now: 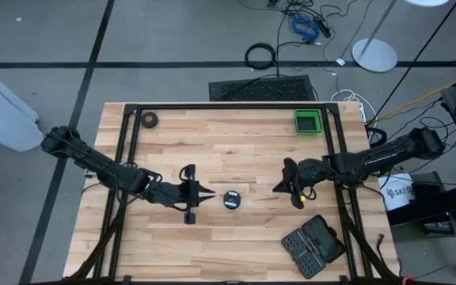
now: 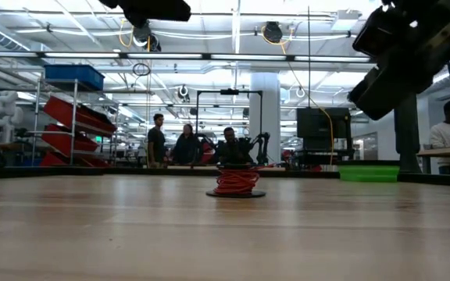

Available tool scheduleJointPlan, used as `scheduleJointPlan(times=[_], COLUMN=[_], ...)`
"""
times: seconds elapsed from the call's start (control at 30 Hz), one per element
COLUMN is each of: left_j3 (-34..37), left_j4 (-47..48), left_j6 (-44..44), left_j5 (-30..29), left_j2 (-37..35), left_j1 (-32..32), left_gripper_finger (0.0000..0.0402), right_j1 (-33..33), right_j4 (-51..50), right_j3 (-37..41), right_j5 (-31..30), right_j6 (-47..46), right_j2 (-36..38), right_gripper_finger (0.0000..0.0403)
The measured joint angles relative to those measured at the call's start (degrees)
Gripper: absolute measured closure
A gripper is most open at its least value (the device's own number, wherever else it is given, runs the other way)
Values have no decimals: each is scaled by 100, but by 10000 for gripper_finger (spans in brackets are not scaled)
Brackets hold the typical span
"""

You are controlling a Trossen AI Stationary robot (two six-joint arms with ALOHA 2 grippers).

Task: Coil cords
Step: Uncoil the red wire on the black spool

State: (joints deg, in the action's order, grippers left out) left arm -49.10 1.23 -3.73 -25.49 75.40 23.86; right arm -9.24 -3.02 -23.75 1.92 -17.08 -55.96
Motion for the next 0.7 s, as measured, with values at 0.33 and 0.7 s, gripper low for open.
scheduleJointPlan(times=[0.33,0.7], left_j3=[0,-83], left_j4=[499,-712], left_j6=[481,1980], left_j5=[-8,-465], left_j2=[298,1970], left_j1=[85,329], left_gripper_finger=[338,325], right_j1=[-4,-65], right_j4=[-234,-265], right_j3=[0,0], right_j5=[-633,-340], right_j6=[20,-231], right_j2=[269,402], right_gripper_finger=[403,403])
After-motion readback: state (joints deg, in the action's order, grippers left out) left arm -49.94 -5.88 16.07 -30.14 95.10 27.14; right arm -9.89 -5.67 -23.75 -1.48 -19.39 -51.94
